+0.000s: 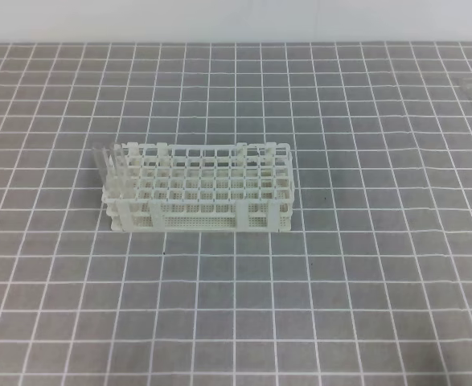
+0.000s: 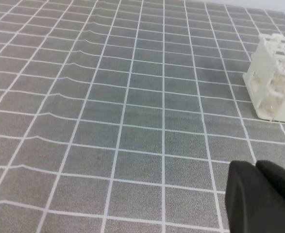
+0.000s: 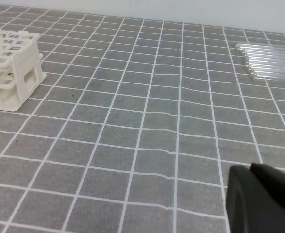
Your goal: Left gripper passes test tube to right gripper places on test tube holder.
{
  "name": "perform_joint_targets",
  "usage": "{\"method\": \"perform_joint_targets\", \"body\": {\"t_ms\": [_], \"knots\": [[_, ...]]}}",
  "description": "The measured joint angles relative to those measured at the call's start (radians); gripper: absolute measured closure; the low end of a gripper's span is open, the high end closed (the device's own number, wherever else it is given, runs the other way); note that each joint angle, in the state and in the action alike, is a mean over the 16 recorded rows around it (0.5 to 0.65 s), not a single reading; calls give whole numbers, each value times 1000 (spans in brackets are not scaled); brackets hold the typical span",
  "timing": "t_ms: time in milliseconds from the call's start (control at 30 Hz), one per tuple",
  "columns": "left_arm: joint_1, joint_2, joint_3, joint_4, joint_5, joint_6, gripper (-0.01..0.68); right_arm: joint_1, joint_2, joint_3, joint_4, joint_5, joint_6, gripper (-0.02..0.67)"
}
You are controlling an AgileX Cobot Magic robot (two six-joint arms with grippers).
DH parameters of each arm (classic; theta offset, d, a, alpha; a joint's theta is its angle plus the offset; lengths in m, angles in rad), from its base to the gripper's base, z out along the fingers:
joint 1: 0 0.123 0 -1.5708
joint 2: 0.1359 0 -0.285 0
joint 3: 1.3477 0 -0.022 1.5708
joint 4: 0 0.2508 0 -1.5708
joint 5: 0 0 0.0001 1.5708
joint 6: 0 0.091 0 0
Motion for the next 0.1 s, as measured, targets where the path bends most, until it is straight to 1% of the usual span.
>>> {"method": "perform_joint_targets", "body": {"t_ms": [100], "knots": [[0, 2, -1, 0, 0, 0, 675, 0, 0, 0, 0, 0, 0, 663]]}}
